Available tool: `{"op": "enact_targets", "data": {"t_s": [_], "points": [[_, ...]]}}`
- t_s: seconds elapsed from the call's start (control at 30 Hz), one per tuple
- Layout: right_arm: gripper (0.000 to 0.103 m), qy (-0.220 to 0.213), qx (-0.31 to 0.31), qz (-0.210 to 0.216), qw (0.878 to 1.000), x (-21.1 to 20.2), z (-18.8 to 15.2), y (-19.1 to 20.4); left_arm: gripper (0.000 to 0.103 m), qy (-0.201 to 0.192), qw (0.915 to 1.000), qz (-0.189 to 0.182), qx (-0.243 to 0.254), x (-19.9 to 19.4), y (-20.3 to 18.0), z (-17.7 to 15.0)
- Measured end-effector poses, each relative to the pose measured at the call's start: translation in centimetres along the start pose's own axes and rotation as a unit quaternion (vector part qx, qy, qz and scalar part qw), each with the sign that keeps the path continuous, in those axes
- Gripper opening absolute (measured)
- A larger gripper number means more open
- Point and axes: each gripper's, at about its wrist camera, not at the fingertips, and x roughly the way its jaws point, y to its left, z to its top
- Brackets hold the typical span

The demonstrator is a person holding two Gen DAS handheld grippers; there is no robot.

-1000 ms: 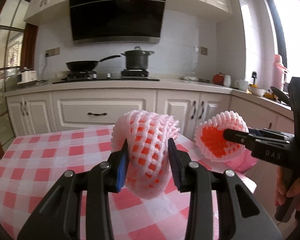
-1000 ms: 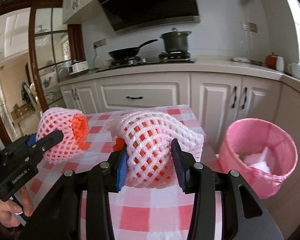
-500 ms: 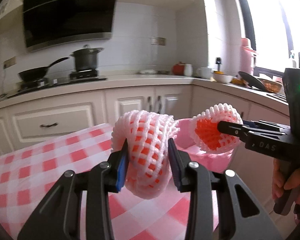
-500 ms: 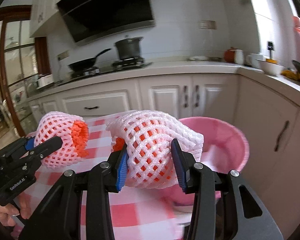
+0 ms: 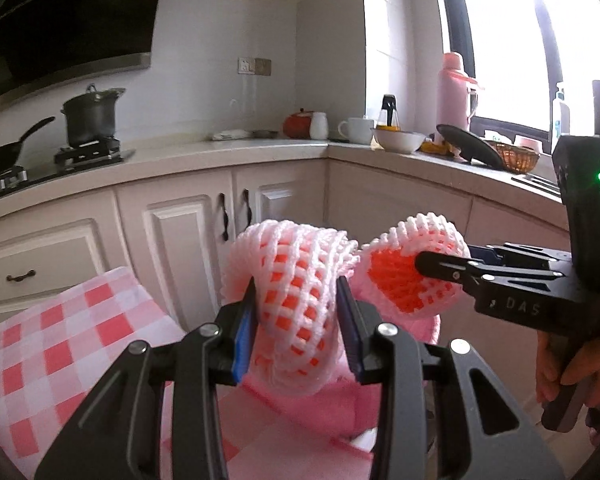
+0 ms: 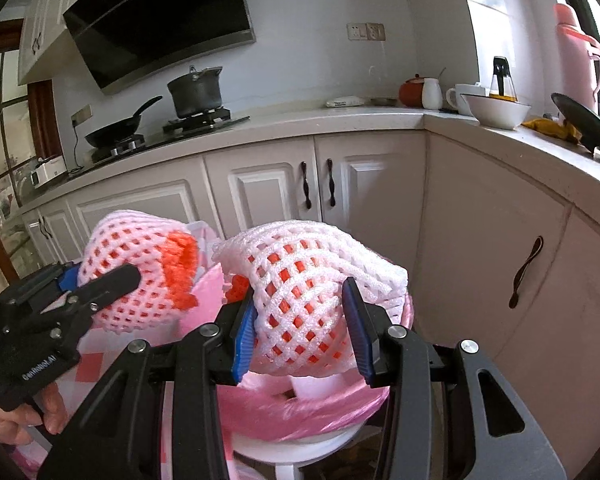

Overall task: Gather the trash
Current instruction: 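Carry both foam nets over the pink wastebasket, then open both tools to drop the foam nets into the wastebasket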

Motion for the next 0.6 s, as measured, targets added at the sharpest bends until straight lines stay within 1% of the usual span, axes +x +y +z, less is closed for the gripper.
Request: {"op": "enact_targets", "data": {"t_s": [0.27, 0.43, 0.47, 0.5, 0.57, 0.6], "points": [[0.041, 0.016, 0.009, -0.001, 1.000, 2.9, 0.3, -1.5, 0.037, 0.026, 0.9991, -0.012, -0.032, 4.3, 1.0, -0.6], [0.045, 0.023, 0.010, 0.007, 1.000, 4.1, 0.3, -1.8, 0.038, 0.038, 0.9984, -0.020, -0.037, 6.4, 1.3, -1.1], [0.046, 0.025, 0.010, 0.011, 1.000, 4.4, 0.3, -1.9, 0.040, 0.040, 0.9983, -0.023, -0.036, 6.8, 1.3, -1.1], [0.049, 0.028, 0.011, 0.016, 0.999, 4.7, 0.3, -1.9, 0.041, 0.044, 0.9979, -0.031, -0.037, 7.3, 1.4, -1.2], [0.053, 0.026, 0.015, 0.023, 0.999, 5.1, 0.2, -2.2, 0.043, 0.045, 0.9978, -0.031, -0.037, 7.9, 1.7, -1.2], [0.058, 0.027, 0.019, 0.028, 0.999, 5.4, 0.2, -2.4, 0.045, 0.046, 0.9975, -0.034, -0.040, 8.2, 2.1, -1.3]]}}
